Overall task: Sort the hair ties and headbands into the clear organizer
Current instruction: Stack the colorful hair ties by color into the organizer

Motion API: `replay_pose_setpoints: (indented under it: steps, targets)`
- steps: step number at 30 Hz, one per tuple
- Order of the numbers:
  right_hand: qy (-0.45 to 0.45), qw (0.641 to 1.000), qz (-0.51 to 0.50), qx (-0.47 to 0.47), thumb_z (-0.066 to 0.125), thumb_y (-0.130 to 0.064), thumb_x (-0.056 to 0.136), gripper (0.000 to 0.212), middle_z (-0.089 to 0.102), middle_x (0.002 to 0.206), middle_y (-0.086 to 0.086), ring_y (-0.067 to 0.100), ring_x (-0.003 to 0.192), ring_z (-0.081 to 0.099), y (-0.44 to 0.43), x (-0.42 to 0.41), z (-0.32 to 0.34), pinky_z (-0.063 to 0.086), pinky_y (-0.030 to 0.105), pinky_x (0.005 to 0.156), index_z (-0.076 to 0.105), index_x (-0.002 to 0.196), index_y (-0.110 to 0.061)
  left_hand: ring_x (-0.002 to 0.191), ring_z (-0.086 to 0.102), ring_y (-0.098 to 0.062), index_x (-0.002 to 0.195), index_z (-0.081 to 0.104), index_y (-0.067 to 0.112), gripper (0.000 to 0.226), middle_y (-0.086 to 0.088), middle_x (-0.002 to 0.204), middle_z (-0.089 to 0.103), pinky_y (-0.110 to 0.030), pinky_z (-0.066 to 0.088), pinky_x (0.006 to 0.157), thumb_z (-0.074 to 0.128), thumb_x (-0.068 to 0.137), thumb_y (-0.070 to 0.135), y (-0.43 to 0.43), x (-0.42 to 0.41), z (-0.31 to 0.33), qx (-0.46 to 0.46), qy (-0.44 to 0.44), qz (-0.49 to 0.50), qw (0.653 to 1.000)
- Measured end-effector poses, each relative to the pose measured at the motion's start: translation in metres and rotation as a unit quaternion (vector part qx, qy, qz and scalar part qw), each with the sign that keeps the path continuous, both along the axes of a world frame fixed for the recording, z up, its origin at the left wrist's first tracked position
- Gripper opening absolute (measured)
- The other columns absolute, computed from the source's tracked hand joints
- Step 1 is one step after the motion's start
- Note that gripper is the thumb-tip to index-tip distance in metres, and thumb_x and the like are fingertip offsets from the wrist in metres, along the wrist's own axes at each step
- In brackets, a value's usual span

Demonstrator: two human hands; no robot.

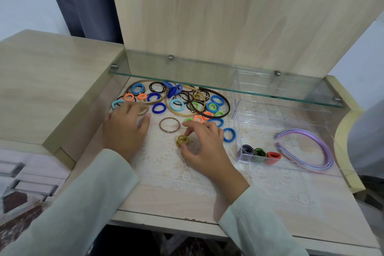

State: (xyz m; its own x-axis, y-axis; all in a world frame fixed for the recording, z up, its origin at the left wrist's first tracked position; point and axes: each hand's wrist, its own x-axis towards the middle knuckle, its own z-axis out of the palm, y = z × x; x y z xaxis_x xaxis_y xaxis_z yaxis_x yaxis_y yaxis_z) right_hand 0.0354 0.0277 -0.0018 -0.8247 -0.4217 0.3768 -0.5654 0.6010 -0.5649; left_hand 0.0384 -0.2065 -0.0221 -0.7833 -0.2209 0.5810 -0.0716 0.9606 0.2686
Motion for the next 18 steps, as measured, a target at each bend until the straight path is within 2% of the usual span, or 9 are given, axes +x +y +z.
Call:
replay_pose_setpoints:
  steps: [5, 11, 15, 18]
  targets:
    - [0.000, 1.000, 0.003, 0.007, 0.062, -0.032, 0.081, 0.044, 0.055, 0.102, -0.020, 0.007, 0.107, 0.037, 0.001, -0.001, 0.000, 0.024, 0.031, 0.095, 0.051, 0.124, -0.032, 0.094, 0.060, -0.036, 0.107, 0.068, 0.020, 0.032, -0.008, 0.110, 0.064, -0.043, 0.044, 0.078, 0.049, 0.089, 0.039, -0.018, -0.011, -0.002, -0.003, -0.041, 0.065, 0.997]
    - [-0.004, 1.000, 0.001, 0.019, 0.062, -0.032, 0.082, 0.045, 0.055, 0.103, -0.020, 0.007, 0.108, 0.036, 0.002, -0.001, -0.001, 0.023, 0.031, 0.096, 0.050, 0.125, -0.032, 0.088, 0.058, -0.034, 0.099, 0.073, 0.018, 0.027, -0.008, 0.104, 0.063, -0.039, 0.040, 0.072, 0.053, 0.088, 0.033, -0.016, -0.011, -0.004, -0.027, -0.007, 0.056, 0.998]
    - [-0.006, 1.000, 0.000, 0.013, 0.062, -0.032, 0.082, 0.046, 0.056, 0.103, -0.020, 0.006, 0.109, 0.036, 0.002, 0.000, -0.001, 0.022, 0.030, 0.097, 0.049, 0.126, -0.032, 0.082, 0.057, -0.036, 0.093, 0.074, 0.017, 0.028, -0.011, 0.093, 0.062, -0.040, 0.039, 0.069, 0.054, 0.087, 0.035, -0.014, -0.011, -0.004, -0.029, -0.022, 0.071, 0.997]
    - [-0.015, 1.000, 0.005, 0.011, 0.062, -0.030, 0.082, 0.047, 0.056, 0.104, -0.021, 0.003, 0.109, 0.033, 0.001, 0.001, 0.000, 0.021, 0.029, 0.097, 0.048, 0.127, -0.032, 0.086, 0.059, -0.035, 0.092, 0.074, 0.019, 0.028, -0.007, 0.095, 0.066, -0.039, 0.040, 0.070, 0.052, 0.087, 0.036, -0.014, -0.011, -0.004, -0.021, -0.028, 0.060, 0.998]
